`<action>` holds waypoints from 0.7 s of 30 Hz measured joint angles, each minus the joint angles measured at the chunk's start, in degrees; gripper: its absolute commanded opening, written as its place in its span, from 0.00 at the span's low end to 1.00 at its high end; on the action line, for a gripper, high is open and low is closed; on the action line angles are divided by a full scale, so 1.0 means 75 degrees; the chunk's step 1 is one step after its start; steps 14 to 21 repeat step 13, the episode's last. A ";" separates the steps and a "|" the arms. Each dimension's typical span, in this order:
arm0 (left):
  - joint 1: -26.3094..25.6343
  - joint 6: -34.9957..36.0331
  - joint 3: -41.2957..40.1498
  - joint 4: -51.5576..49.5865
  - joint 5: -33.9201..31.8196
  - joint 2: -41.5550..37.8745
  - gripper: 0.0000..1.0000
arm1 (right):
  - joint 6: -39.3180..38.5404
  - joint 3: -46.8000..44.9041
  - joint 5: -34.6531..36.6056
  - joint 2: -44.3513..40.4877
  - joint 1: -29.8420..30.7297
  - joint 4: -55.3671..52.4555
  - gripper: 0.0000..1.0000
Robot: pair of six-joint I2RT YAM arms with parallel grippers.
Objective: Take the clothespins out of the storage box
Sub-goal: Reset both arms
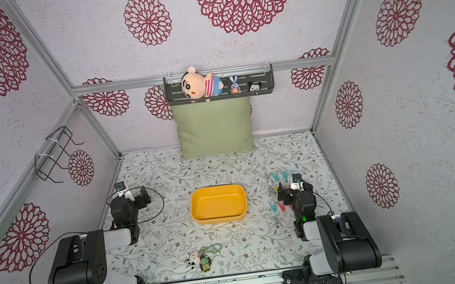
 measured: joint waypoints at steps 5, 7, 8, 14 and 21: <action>0.0000 0.0000 0.0000 -0.0006 -0.0006 0.0000 0.97 | -0.0006 -0.0070 -0.0568 0.0519 -0.0085 0.0708 0.99; 0.0000 0.0000 0.0000 -0.0015 -0.0006 0.0000 0.97 | -0.0006 -0.0023 -0.0691 0.0519 -0.0085 0.0810 0.99; 0.0000 0.0000 0.0000 -0.0035 -0.0006 -0.0003 0.97 | -0.0006 -0.0009 -0.0717 0.0519 -0.0085 0.0866 0.99; 0.0067 -0.0003 0.0000 -0.0128 0.0070 0.0000 0.97 | -0.0006 -0.0003 -0.0761 0.0516 -0.0085 0.0982 0.99; 0.0067 -0.0003 0.0000 -0.0128 0.0070 0.0000 0.97 | -0.0006 -0.0003 -0.0761 0.0516 -0.0085 0.0982 0.99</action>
